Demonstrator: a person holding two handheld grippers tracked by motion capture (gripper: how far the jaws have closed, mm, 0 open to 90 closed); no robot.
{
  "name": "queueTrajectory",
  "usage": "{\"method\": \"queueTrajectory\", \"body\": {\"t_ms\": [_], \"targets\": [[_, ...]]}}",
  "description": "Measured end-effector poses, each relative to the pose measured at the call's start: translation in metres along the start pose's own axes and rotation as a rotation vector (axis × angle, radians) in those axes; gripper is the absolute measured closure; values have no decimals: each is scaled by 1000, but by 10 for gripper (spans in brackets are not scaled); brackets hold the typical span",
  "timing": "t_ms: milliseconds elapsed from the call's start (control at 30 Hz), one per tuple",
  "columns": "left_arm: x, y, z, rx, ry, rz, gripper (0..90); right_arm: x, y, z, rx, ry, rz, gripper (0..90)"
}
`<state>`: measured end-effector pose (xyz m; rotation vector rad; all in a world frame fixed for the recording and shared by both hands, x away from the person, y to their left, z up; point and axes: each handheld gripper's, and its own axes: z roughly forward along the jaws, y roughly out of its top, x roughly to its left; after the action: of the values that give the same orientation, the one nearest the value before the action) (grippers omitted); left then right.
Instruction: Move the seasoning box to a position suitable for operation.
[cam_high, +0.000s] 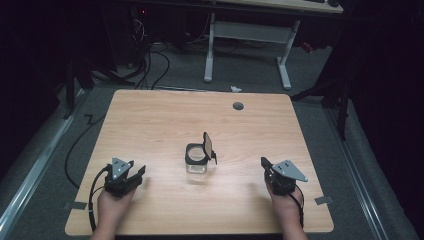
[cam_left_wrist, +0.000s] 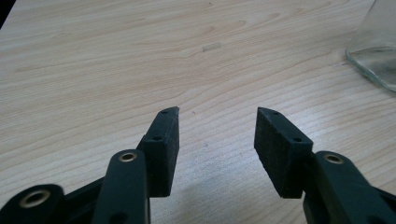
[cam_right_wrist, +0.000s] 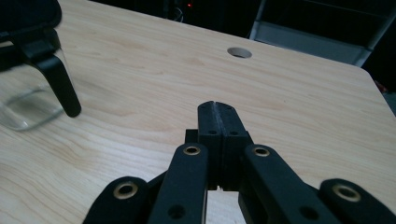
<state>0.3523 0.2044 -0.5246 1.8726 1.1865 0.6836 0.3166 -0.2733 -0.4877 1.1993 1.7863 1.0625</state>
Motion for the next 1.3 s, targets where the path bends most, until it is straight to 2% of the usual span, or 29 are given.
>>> {"method": "queueTrajectory", "body": {"t_ms": [233,367,667,767,933,1033,1300], "targets": [[-1,0,1,6,-19,-2,515,5,12,2,-7,39,1,900],[-1,0,2,10,-22,-4,518,10,20,5,-18,67,22,900],[1,0,1,4,-25,0,493,20,32,12,-28,100,25,900],[2,0,0,2,-31,-12,485,22,35,14,-29,108,36,900],[2,0,0,6,-38,-7,470,32,43,22,-31,138,16,900],[2,0,0,6,-41,-5,462,43,50,30,-27,166,-4,900],[3,-1,1,15,-42,6,446,59,62,41,-24,205,-18,900]]}}
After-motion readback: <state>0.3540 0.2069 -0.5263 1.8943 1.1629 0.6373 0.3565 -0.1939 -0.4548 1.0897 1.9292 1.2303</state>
